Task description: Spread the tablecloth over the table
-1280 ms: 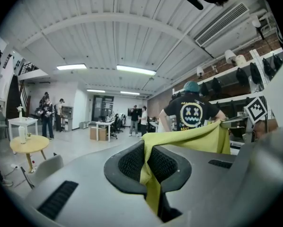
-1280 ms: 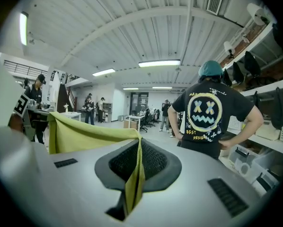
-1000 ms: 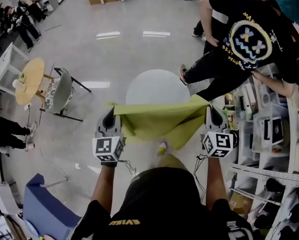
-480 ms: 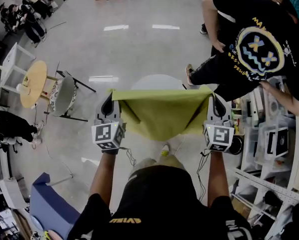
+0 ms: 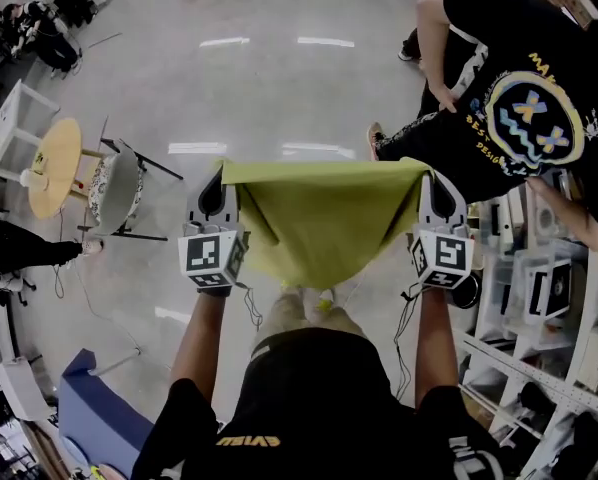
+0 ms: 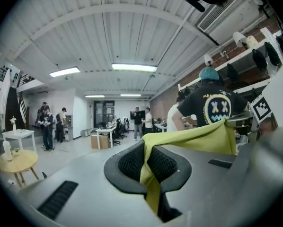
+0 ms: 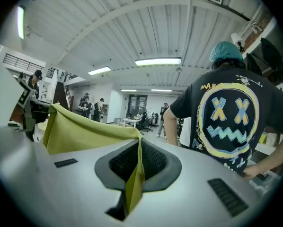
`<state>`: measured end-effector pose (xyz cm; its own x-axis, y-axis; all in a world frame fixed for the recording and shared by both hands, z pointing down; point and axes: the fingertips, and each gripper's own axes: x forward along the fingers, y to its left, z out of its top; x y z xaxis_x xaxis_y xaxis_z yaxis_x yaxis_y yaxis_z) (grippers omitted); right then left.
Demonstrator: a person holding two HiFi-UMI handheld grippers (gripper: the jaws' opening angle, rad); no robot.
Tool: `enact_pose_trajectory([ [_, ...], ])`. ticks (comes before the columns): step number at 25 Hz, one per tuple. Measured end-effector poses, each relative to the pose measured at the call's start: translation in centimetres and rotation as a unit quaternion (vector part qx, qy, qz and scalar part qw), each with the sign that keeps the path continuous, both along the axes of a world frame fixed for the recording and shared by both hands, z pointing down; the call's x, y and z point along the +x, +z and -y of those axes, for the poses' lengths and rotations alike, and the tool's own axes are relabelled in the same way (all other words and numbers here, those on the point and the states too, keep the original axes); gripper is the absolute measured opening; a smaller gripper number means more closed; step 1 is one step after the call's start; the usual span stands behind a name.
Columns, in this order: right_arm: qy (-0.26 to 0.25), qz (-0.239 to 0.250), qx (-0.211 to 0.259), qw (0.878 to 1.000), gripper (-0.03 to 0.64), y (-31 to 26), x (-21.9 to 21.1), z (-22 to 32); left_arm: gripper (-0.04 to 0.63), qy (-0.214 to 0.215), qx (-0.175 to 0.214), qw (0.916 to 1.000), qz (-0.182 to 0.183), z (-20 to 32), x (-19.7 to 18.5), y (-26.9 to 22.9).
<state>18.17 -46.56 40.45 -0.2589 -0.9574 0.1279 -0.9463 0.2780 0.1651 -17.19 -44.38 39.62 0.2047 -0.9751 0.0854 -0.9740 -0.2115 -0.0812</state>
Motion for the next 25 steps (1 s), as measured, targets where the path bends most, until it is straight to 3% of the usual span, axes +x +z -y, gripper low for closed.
enact_pose_trajectory([
  [6,0.037,0.006,0.000,0.999,0.006,-0.3,-3.8,2.8,0.021,0.024,-0.004,0.9996,-0.017,4.0,-3.9,0.5],
  [11,0.063,-0.019,0.009,0.998,0.006,-0.9,-4.4,5.3,0.021,0.056,-0.001,0.9975,-0.043,8.3,-4.5,1.1],
  [15,0.092,-0.027,0.012,0.995,0.006,0.0,-5.2,6.5,0.021,0.086,-0.004,0.9955,-0.040,11.0,-5.2,2.3],
  [18,0.089,-0.034,0.007,0.995,0.006,0.8,-7.0,7.9,0.021,0.087,-0.009,0.9953,-0.042,12.5,-6.9,3.1],
  [25,0.074,-0.048,-0.010,0.996,0.006,3.4,-6.1,11.5,0.021,0.075,-0.029,0.9957,-0.046,15.5,-5.9,5.9],
])
